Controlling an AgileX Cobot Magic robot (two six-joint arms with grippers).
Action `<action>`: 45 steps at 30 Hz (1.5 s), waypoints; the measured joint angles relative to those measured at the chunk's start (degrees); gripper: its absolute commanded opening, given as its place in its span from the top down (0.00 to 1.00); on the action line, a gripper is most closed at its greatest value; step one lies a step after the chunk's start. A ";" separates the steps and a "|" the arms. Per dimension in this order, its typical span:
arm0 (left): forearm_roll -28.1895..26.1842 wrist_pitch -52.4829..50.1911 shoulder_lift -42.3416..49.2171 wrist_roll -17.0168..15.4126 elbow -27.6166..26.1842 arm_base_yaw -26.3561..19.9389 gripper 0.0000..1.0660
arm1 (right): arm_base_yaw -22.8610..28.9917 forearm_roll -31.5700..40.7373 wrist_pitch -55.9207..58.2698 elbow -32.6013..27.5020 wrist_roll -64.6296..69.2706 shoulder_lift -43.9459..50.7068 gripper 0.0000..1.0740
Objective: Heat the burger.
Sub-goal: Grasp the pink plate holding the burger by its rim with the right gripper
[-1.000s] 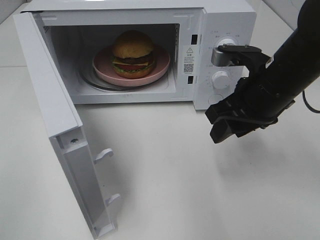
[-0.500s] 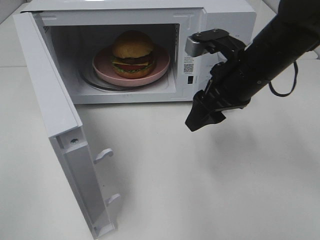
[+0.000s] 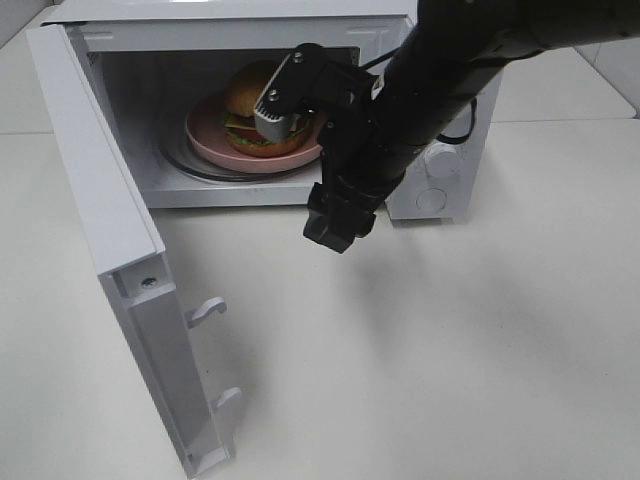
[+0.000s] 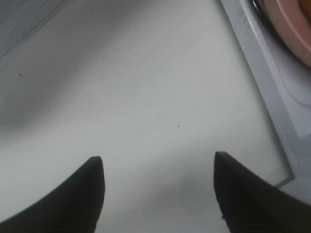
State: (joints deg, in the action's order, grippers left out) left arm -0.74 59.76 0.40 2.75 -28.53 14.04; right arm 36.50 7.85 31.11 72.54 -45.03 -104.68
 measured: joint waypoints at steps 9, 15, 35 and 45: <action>0.00 0.00 0.00 0.00 0.00 0.00 1.00 | 5.44 -14.38 -8.14 2.18 1.83 -2.58 0.40; 0.00 0.00 0.00 0.00 0.00 0.00 1.00 | 6.07 -20.00 -10.20 4.76 5.10 -4.64 0.40; 0.00 0.00 0.00 0.00 0.00 0.00 1.00 | 6.07 -27.56 -10.03 12.95 8.77 -12.03 0.40; 0.00 0.00 0.00 0.00 0.00 0.00 1.00 | 6.07 -31.05 -9.40 14.04 10.60 -15.13 0.40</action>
State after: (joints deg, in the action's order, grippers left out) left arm -0.74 59.76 0.40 2.75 -28.53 14.04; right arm 42.57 -23.20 21.72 86.57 -34.43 -119.81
